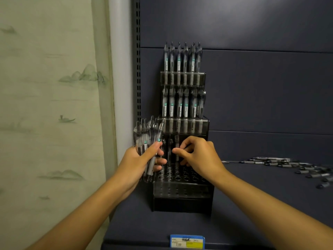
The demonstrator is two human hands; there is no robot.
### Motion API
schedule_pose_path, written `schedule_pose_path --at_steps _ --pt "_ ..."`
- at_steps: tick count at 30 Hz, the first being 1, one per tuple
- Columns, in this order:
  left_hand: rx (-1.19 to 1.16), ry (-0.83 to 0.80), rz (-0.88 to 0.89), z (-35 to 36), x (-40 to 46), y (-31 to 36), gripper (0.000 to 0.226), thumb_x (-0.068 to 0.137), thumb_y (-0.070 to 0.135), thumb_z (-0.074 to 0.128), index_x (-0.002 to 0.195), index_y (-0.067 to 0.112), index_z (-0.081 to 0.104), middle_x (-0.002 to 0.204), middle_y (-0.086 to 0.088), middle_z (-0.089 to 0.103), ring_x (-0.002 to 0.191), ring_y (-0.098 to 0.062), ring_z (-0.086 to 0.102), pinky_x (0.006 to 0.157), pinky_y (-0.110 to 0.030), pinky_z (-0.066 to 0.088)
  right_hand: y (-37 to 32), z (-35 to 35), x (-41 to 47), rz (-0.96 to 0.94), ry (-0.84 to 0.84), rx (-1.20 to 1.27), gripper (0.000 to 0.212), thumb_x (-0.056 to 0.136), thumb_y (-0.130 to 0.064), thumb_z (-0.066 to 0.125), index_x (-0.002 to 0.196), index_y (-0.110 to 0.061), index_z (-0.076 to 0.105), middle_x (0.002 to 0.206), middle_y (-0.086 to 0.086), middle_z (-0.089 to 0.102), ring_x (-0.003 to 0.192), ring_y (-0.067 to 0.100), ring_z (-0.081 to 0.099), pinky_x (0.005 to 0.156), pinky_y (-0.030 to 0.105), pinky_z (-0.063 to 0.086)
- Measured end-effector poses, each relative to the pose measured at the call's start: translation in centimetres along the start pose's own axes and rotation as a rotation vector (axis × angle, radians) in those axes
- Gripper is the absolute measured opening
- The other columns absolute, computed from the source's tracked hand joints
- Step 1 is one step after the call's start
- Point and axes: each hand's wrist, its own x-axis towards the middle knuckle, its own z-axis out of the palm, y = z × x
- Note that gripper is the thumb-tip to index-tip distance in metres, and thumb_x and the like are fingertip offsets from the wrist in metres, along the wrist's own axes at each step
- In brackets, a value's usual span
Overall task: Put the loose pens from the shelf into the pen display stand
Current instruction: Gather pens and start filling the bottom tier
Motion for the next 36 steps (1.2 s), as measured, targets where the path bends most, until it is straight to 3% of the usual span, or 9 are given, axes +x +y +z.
schedule_pose_path --at_steps 10,15,18,24,27,30,36 --pt "0.079 -0.053 0.083 -0.4 -0.1 1.4 0.034 0.078 0.037 0.062 0.102 0.014 0.069 0.08 0.001 0.073 0.072 -0.016 0.071 0.065 -0.026 0.059 0.1 0.0 -0.5 0.002 -0.015 -0.161 0.031 0.078 -0.055 0.074 0.078 -0.027 0.06 0.068 -0.006 0.069 0.065 0.006 0.068 0.07 0.032 0.06" --pt "0.14 -0.082 0.124 -0.1 -0.1 1.5 0.031 0.08 0.037 0.059 0.1 0.016 0.068 0.08 0.0 0.074 0.072 -0.016 0.072 0.068 -0.027 0.06 -4.5 -2.3 -0.6 -0.068 -0.007 0.163 0.025 0.09 -0.047 0.065 0.086 -0.022 0.07 0.073 -0.002 0.073 0.055 0.01 0.068 0.058 0.014 0.049" --pt "0.163 -0.097 0.162 0.4 -0.1 1.7 0.028 0.08 0.037 0.058 0.097 0.017 0.068 0.078 0.0 0.074 0.07 -0.016 0.072 0.065 -0.026 0.06 -6.3 -2.5 -0.5 -0.098 -0.033 0.256 0.021 0.09 -0.044 0.066 0.089 -0.023 0.072 0.076 0.001 0.072 0.054 0.01 0.065 0.052 0.011 0.044" --pt "0.188 -0.091 0.182 0.6 -0.3 1.7 0.015 0.091 0.03 0.057 0.102 0.024 0.066 0.083 0.0 0.076 0.077 -0.02 0.074 0.068 -0.027 0.06 -5.9 -2.3 -0.4 -0.104 -0.055 0.288 0.016 0.091 -0.039 0.067 0.084 -0.025 0.073 0.083 0.002 0.071 0.07 0.01 0.064 0.059 0.021 0.047" --pt "0.163 -0.075 0.141 0.5 -0.4 1.4 0.017 0.097 0.026 0.052 0.106 0.023 0.067 0.092 -0.002 0.077 0.081 -0.024 0.075 0.071 -0.031 0.061 -6.1 -2.5 -0.1 -0.081 -0.057 0.322 0.015 0.096 -0.032 0.063 0.091 -0.021 0.072 0.086 0.001 0.074 0.078 0.013 0.071 0.06 0.028 0.056" --pt "0.116 -0.034 0.083 -0.1 -0.2 1.2 0.021 0.098 0.027 0.051 0.112 0.021 0.067 0.101 -0.001 0.077 0.085 -0.026 0.075 0.074 -0.033 0.062 -6.7 -3.5 0.3 -0.089 -0.03 0.362 0.014 0.098 -0.027 0.06 0.101 -0.016 0.066 0.089 0.001 0.075 0.072 0.013 0.074 0.06 0.029 0.059" --pt "0.077 0.038 0.055 -1.2 0.1 0.7 0.025 0.1 0.024 0.049 0.116 0.013 0.065 0.103 -0.003 0.076 0.09 -0.026 0.074 0.078 -0.03 0.061 -4.9 -5.8 1.0 -0.125 0.112 0.16 0.021 0.098 -0.029 0.061 0.115 -0.017 0.063 0.088 -0.002 0.074 0.066 0.006 0.072 0.064 0.026 0.061"
